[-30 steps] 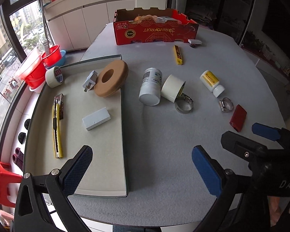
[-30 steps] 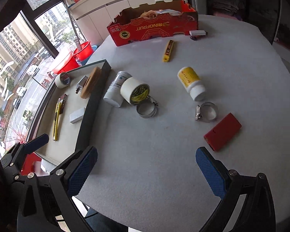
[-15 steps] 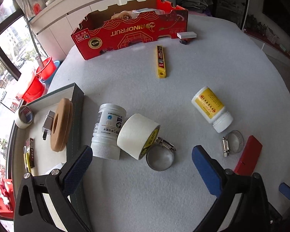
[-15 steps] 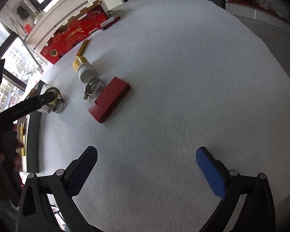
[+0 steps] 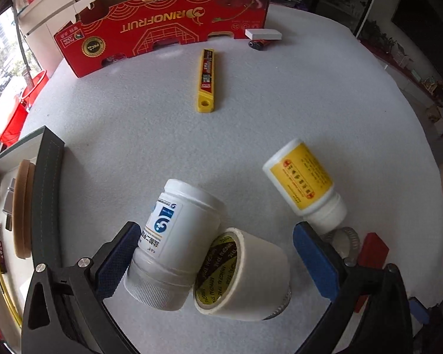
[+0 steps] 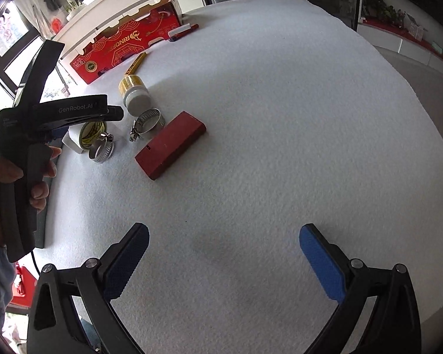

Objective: Organize rigid objects
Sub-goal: 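Move both grippers back toward the bottles and red case on the table, then grasp the white pill bottle with the left gripper while the right grasps the red case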

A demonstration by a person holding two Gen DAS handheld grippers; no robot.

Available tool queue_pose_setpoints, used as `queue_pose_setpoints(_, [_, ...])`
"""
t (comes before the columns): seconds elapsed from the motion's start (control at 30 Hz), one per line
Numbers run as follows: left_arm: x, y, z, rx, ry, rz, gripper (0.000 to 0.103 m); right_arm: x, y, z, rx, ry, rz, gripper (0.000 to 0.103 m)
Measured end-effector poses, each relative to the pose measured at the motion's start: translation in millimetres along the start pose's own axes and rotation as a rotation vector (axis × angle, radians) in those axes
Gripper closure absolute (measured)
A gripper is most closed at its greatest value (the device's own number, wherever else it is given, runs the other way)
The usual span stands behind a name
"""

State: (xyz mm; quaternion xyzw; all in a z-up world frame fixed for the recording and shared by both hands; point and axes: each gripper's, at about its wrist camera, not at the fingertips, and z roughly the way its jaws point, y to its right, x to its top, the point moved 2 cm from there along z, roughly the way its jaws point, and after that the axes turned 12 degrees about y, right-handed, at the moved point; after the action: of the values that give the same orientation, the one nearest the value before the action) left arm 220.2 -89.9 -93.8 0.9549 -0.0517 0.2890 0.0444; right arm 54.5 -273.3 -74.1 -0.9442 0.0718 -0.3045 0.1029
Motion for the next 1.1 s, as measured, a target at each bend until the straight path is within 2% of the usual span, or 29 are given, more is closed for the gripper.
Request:
queue_pose_setpoints(0.13, [-21, 36, -10, -0.075, 0.022, 0.064, 0.001, 0, 1, -2, 0.011, 0.002, -0.005, 0.000])
queue_pose_setpoints(0.2, [-29, 46, -19, -0.120, 0.042, 0.064, 0.001, 0, 1, -3, 0.022, 0.004, -0.003, 0.000])
queue_pose_setpoints(0.23, [-29, 46, -23, -0.114, 0.061, 0.053, 0.000, 0, 1, -3, 0.027, 0.005, -0.006, 0.000])
queue_pose_setpoints(0.37, [-20, 22, -37, -0.061, 0.136, -0.039, 0.000, -5, -7, -2, 0.011, 0.009, -0.102, 0.000])
queue_pose_setpoints(0.5, [-14, 0, -37, -0.084, 0.131, -0.119, 0.000, -16, -26, 4, -0.067, 0.025, -0.291, 0.000])
queue_pose_setpoints(0.7, [-22, -11, -56, -0.146, 0.188, -0.092, 0.000, -17, -24, 5, -0.042, 0.046, -0.291, 0.000])
queue_pose_setpoints(0.8, [-24, -21, -68, -0.125, 0.221, -0.090, 0.000, -19, -22, 2, -0.035, 0.066, -0.297, 0.000])
queue_pose_setpoints(1.03, [-26, -36, -39, -0.055, 0.130, -0.142, 0.000, -19, -24, 3, -0.037, 0.088, -0.295, 0.000])
queue_pose_setpoints(1.1, [-27, -38, -37, -0.053, 0.136, -0.167, 0.000, -16, -26, 4, -0.031, 0.080, -0.304, 0.000])
